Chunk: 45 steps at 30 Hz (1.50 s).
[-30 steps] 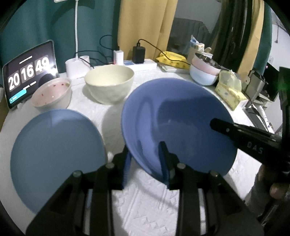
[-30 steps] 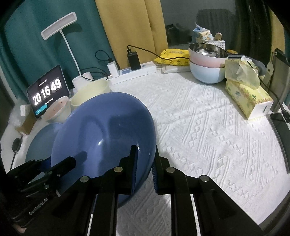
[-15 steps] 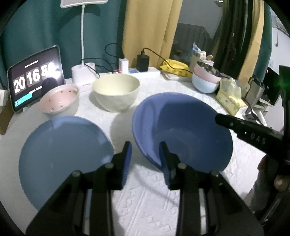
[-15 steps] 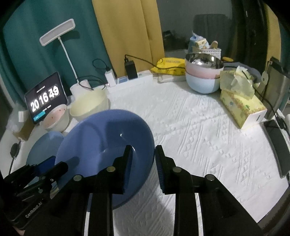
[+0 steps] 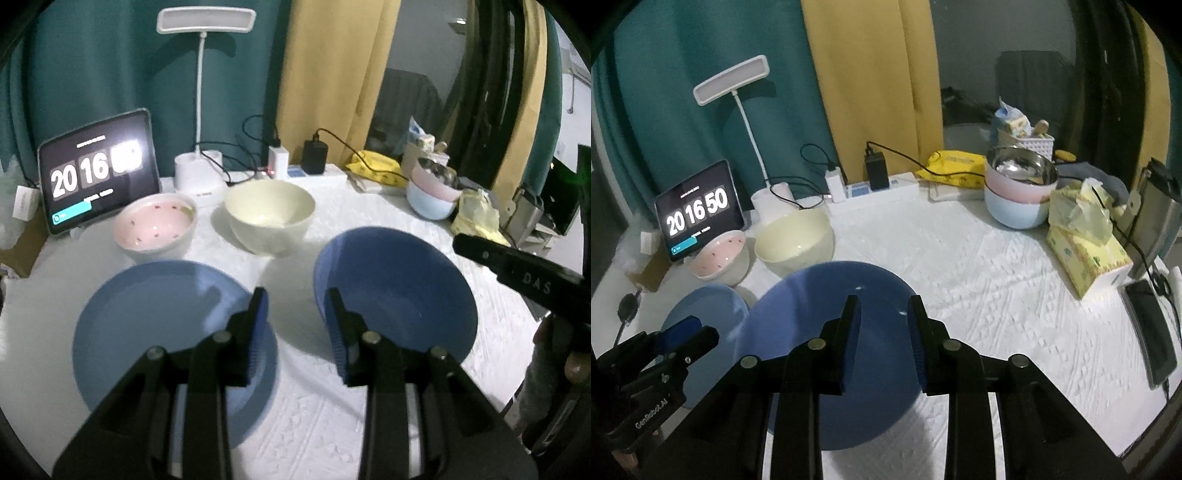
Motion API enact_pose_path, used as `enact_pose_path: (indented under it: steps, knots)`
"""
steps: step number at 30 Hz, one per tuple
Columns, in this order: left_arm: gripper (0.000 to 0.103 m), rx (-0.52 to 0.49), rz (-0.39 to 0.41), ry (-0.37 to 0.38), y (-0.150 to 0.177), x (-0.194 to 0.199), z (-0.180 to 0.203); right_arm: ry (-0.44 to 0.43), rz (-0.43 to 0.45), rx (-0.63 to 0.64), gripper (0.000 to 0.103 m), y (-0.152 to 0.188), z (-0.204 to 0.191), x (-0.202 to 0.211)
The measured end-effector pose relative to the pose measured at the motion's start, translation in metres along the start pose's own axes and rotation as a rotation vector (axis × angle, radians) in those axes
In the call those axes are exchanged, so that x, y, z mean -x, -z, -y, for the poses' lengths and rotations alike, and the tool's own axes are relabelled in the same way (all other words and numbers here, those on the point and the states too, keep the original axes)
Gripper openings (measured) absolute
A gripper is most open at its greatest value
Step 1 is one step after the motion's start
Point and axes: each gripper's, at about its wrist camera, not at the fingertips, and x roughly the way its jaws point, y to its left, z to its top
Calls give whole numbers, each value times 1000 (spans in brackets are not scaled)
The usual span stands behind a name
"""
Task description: Organize plates and bowls
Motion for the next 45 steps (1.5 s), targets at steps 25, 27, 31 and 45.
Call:
enact_pose_path:
  steps: [25, 27, 31, 45]
  knots:
    - [46, 48, 97, -43, -50, 7, -43, -112, 24, 40, 27, -52, -37, -12]
    - [46, 51, 92, -42, -53, 4, -46, -115, 20, 44, 27, -56, -39, -15]
    - [46, 57, 71, -41, -62, -9, -51, -114, -15, 34, 28, -63, -44, -29]
    - [46, 90, -29, 5, -82, -64, -65, -100, -142, 4, 40, -76, -54, -94]
